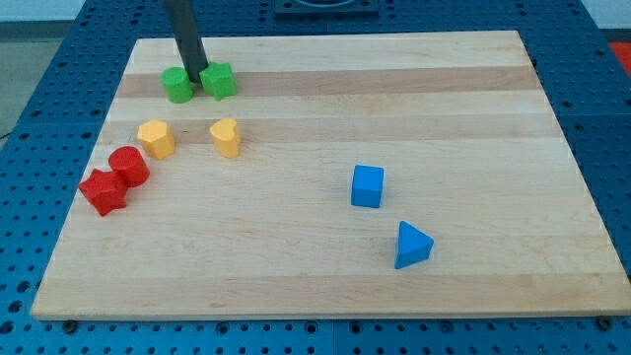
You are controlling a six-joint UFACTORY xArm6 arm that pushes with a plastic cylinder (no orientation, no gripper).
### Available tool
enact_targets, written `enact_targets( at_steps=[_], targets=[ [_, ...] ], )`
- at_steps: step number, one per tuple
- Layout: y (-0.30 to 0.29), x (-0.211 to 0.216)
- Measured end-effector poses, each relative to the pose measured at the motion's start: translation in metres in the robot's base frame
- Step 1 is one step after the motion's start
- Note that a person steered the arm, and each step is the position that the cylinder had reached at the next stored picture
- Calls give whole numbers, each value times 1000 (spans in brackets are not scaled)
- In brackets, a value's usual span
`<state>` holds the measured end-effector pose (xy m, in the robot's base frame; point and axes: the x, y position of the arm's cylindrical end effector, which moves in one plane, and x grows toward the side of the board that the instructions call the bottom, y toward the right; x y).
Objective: Move the green star to blue cube
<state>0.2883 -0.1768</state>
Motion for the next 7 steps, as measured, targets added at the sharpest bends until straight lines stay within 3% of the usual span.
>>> enact_targets(
  at_steps=[2,4,6,7],
  targets=[
    [111,20],
    [62,16],
    [167,63],
    [175,76]
  ],
)
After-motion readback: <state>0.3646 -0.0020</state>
